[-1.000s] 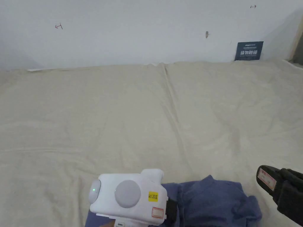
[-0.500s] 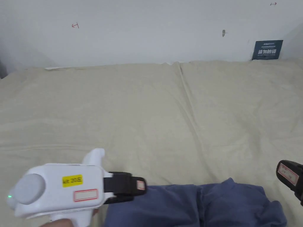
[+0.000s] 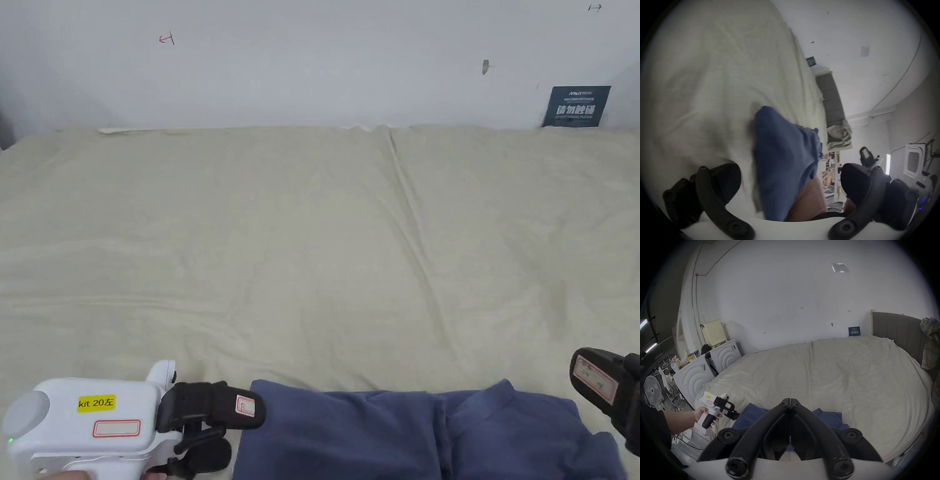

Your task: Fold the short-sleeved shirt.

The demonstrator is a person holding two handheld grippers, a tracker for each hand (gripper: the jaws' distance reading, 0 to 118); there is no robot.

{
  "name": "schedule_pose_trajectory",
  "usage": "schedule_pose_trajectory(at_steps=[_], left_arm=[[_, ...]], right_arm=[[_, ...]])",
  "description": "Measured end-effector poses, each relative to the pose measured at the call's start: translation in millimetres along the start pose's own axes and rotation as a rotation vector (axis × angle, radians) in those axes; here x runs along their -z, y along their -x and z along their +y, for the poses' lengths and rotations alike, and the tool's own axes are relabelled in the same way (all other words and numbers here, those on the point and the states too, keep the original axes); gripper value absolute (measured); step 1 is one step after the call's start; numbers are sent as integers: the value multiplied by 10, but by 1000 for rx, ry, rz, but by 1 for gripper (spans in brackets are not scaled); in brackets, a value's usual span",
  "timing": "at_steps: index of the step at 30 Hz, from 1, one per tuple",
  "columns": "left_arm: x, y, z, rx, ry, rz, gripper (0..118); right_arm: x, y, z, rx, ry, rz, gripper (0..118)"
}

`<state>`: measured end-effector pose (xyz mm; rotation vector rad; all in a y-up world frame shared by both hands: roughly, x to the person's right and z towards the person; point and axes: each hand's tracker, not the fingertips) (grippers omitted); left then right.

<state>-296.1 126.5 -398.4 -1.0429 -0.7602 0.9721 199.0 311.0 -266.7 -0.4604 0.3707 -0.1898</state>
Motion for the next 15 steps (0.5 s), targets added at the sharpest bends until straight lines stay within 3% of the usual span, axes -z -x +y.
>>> schedule_pose_trajectory(at_steps=[3,6,7,8,10,12,14,15], left_arm=[[234,139,115,-39,58,-21,118],[366,32,144,121,92,96,118],[363,20,138,111,74,110,117],[342,10,129,91,49,115,108],[258,-23,138,85,-23,194,14],[275,-229,3,140,-50,379,15],[347,-331,-25,180,-1,399,15],[348,-475,7,223,19,475,15]], right_arm=[[-22,13,-15,4,9,7,0],[-34,10,-46,17,12,10,0],[-42,9,-57,18,12,8,0],[5,-77,-65,21,14,7,0],[49,-183,-82,29,22,9,0],[44,-194,-74,34,28,12,0],[39,-199,-76,35,31,13,0],[33,-204,-81,38,31,15,0]])
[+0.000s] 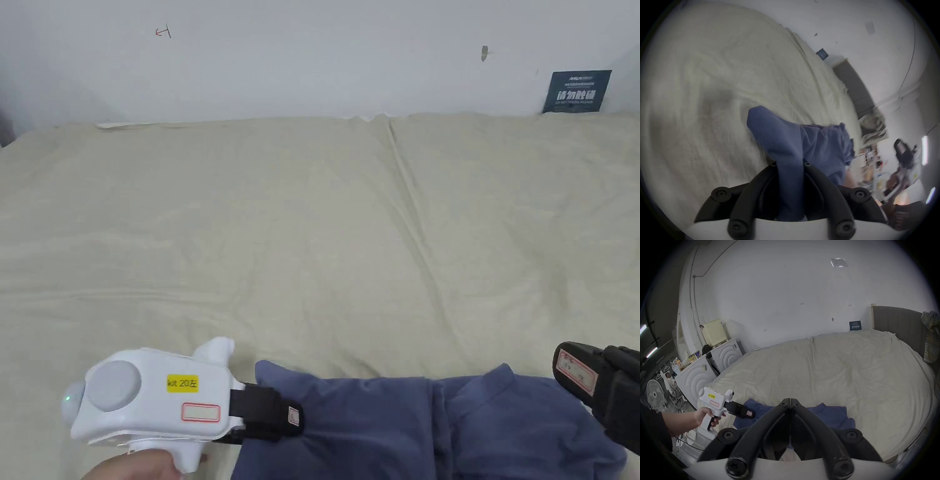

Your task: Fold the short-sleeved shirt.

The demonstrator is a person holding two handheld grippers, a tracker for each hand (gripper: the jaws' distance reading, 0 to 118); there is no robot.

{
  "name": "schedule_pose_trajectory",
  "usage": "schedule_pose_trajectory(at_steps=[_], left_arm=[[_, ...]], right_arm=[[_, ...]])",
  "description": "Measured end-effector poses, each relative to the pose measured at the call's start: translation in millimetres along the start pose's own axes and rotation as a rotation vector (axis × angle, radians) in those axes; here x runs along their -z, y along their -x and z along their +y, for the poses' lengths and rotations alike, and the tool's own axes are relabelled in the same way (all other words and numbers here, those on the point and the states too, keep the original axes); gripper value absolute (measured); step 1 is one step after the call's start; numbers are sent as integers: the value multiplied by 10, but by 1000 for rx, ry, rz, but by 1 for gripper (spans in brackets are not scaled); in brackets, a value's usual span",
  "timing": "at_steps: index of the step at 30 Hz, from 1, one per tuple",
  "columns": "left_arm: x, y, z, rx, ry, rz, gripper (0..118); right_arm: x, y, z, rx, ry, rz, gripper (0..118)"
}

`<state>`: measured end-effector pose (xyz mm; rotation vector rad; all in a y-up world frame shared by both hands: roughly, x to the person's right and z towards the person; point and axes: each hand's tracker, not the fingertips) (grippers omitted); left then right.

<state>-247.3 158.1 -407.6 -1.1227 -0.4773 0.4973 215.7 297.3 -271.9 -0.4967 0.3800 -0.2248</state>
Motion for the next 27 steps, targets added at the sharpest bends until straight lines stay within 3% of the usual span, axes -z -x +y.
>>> schedule_pose_trajectory(at_steps=[5,7,9,12,16,23,25,26,27], left_arm=[[-452,-299,132,105,-52,152,15],[-688,-331,173,128,-68,321,15],[-983,-434,208,183,-101,586,15],[-1165,-474,258,281,-126,793,15],[-1124,-672,351,205,-105,640,15],[-98,-1629,335,329,44,374,15],[258,-1711,440,334,86,336,27],[425,-1741,471,317,115,281,51],[552,-1745,504,281,147,209,91]], right_arm=[[5,17,66,15,-12,17,0],[5,20,67,14,-18,24,0],[210,127,87,9,-24,34,0],[340,190,82,9,-35,46,0],[286,207,95,38,-40,63,0],[144,106,105,80,-58,48,0],[91,65,115,86,-66,40,0],[59,43,120,89,-70,32,0],[29,31,124,92,-72,26,0]])
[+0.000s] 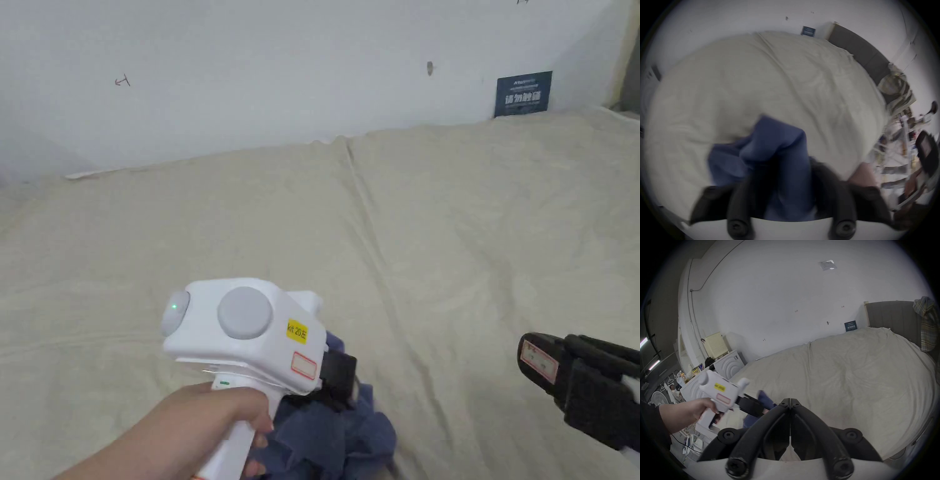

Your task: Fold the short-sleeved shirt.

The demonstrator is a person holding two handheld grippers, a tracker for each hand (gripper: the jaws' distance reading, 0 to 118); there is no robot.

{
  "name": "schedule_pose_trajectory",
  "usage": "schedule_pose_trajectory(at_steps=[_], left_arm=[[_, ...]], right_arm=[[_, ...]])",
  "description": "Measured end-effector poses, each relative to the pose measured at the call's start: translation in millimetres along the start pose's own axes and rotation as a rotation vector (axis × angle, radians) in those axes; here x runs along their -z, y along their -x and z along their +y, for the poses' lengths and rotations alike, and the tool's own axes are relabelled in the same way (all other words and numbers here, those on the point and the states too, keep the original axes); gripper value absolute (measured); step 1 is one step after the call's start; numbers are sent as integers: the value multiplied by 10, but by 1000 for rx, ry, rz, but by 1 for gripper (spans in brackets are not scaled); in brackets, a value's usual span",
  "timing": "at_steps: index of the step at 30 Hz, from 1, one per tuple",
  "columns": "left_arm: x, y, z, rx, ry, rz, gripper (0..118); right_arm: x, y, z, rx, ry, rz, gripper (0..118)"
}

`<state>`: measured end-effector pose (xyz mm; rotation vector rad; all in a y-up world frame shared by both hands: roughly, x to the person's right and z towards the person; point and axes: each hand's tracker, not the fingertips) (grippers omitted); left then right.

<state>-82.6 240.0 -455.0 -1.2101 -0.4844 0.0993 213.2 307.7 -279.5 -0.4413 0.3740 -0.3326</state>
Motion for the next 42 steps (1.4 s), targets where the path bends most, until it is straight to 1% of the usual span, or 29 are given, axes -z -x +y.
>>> schedule_pose_trajectory(at_steps=[2,3,5,7,9,11,12,13,14,15,16,18,19,20,21,22,24,27,28,29,31,32,33,35,37,38,40,41,42], left_arm=[[141,-23,53,-92,25,-211,107],[141,-36,66,-138,0,-274,115],[-18,-22,69,-165,-62,-351,117],[-216,23,61,-147,-97,-303,117],[-488,56,-16,-88,-161,-151,117],[-617,117,-101,-32,-172,14,117],[-641,114,-159,15,-163,86,114],[-643,103,-218,47,-164,131,102],[-607,104,-266,73,-182,133,73],[-526,99,-287,78,-163,112,20],[-433,104,-293,64,-142,89,0],[-150,42,-336,8,-98,-63,0],[-9,-3,-322,2,-75,-106,0],[161,-69,-306,7,-39,-62,0],[327,-96,-246,30,-26,35,0],[470,-146,-231,75,-9,68,0],[716,-225,-215,123,48,97,0],[847,-305,-165,95,17,76,0],[835,-329,-167,89,-4,34,0],[827,-336,-169,98,-43,-90,0],[744,-353,-284,45,-107,-356,0],[632,-367,-365,25,-189,-430,0],[372,-471,-491,40,-307,-440,0],[-45,-451,-647,65,-502,-382,0],[-516,-346,-850,64,-660,-229,0],[-762,-278,-950,69,-767,-161,0],[-1219,-210,-1146,66,-963,23,0],[-1435,-191,-1231,62,-1038,137,0],[-1627,-158,-1301,49,-1106,210,0]], right_arm=[[-33,-48,11,2,0,-5,0],[-45,-72,17,1,-1,-9,0],[-66,-92,32,1,-4,-15,0],[-60,-122,45,7,-7,-14,0],[-42,-143,67,13,-5,-12,0],[-21,-168,67,17,-5,-11,0],[-9,-175,70,19,-4,-11,0],[3,-179,71,21,-1,-10,0],[17,-187,59,23,2,-7,0],[28,-190,50,25,5,-5,0],[38,-190,44,26,8,-4,0],[57,-184,20,26,16,-2,0],[61,-181,9,26,18,0,0],[62,-179,3,29,22,3,0],[61,-177,0,35,29,7,0],[58,-173,-10,40,32,11,0],[45,-170,-12,37,36,8,0],[22,-172,-16,22,35,-7,0],[19,-177,-12,23,35,-11,0],[19,-185,-4,28,36,-12,0],[24,-185,4,46,37,-8,0],[27,-188,16,58,37,-4,0],[28,-185,32,67,36,2,0],[17,-172,60,79,19,15,0],[-32,-116,137,72,-18,41,0],[-66,-76,182,45,-50,58,0],[-140,20,276,-27,-128,35,0],[-189,80,327,-64,-181,22,0],[-243,141,377,-95,-246,9,0]])
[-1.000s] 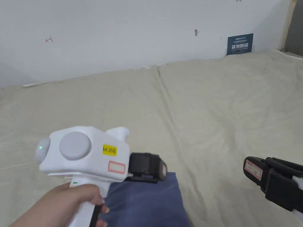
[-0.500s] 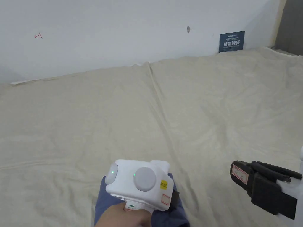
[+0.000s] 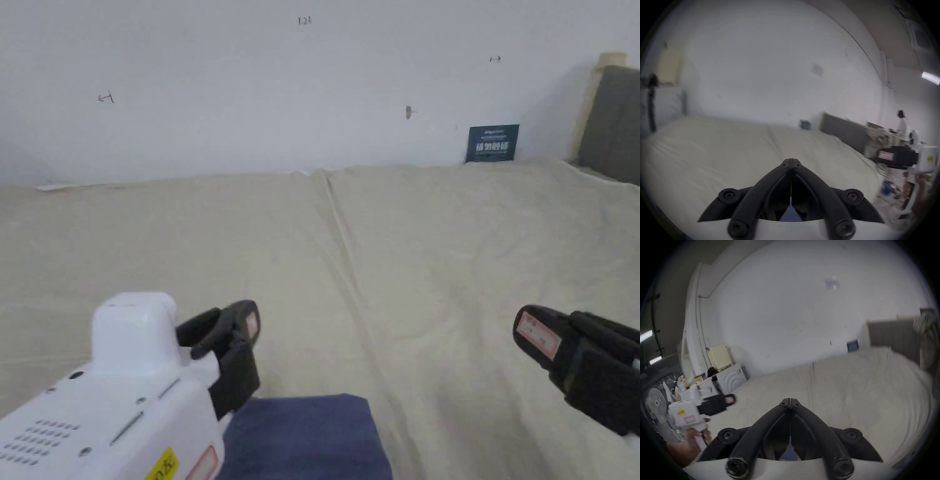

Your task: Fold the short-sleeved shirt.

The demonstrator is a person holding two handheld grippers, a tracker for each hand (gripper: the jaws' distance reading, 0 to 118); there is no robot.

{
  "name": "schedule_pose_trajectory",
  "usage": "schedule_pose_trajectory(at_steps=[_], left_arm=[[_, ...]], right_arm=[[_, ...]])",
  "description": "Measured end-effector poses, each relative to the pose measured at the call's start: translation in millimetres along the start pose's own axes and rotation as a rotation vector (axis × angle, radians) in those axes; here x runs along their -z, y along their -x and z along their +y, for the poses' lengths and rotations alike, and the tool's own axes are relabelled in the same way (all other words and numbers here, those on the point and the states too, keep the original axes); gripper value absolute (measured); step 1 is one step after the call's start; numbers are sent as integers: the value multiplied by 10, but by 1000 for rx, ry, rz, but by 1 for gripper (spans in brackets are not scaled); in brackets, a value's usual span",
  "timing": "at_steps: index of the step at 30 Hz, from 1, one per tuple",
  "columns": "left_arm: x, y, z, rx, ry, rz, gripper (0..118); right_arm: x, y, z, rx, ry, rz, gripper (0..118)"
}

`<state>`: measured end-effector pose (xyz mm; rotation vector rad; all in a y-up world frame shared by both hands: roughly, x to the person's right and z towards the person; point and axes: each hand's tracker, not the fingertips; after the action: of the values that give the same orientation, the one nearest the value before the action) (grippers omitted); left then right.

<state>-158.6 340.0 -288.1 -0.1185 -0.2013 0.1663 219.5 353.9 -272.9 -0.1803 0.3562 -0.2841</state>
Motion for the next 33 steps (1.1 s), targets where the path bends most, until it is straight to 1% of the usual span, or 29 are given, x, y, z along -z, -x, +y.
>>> schedule_pose_trajectory(at_steps=[3,5,6,7,8,10,11,12,13,14,15,16,18,19,20,22,26,30,33], left_arm=[[-305,159,267,-19,-127,125,0],[-503,192,321,-14,-190,222,0],[-573,209,296,26,-248,301,0],[-634,289,268,75,-341,408,0],[-633,352,201,107,-342,431,0],[-583,464,-14,149,-338,429,0],[-539,494,-143,155,-315,443,0],[-494,501,-271,174,-263,489,0],[-478,519,-354,148,-222,493,0],[-472,535,-442,129,-193,487,0],[-482,543,-513,100,-191,479,0],[-498,524,-547,106,-202,480,0],[-501,485,-545,137,-198,463,0],[-490,455,-524,167,-200,463,0],[-471,422,-503,179,-198,468,0],[-456,392,-477,177,-204,455,0],[-419,328,-471,177,-206,445,0],[-424,367,-479,188,-188,420,0],[-450,459,-432,152,-152,407,0]], right_arm=[[-129,159,163,-40,-173,23,0],[-181,347,155,-100,-271,30,0],[-189,376,136,-137,-319,10,0],[-179,396,81,-190,-364,-56,0],[-153,407,10,-236,-384,-129,0],[-60,387,-203,-330,-401,-243,0],[11,352,-337,-357,-365,-304,0],[86,317,-464,-365,-321,-340,0],[129,285,-558,-358,-284,-362,0],[144,256,-639,-305,-246,-372,0],[118,236,-680,-246,-254,-342,0],[97,192,-719,-209,-261,-313,0],[88,171,-758,-271,-257,-327,0],[91,172,-766,-316,-255,-335,0],[87,157,-765,-337,-257,-332,0],[81,159,-756,-339,-265,-330,0],[79,150,-742,-307,-262,-306,0],[71,109,-775,-305,-244,-312,0],[30,87,-752,-270,-224,-316,0]])
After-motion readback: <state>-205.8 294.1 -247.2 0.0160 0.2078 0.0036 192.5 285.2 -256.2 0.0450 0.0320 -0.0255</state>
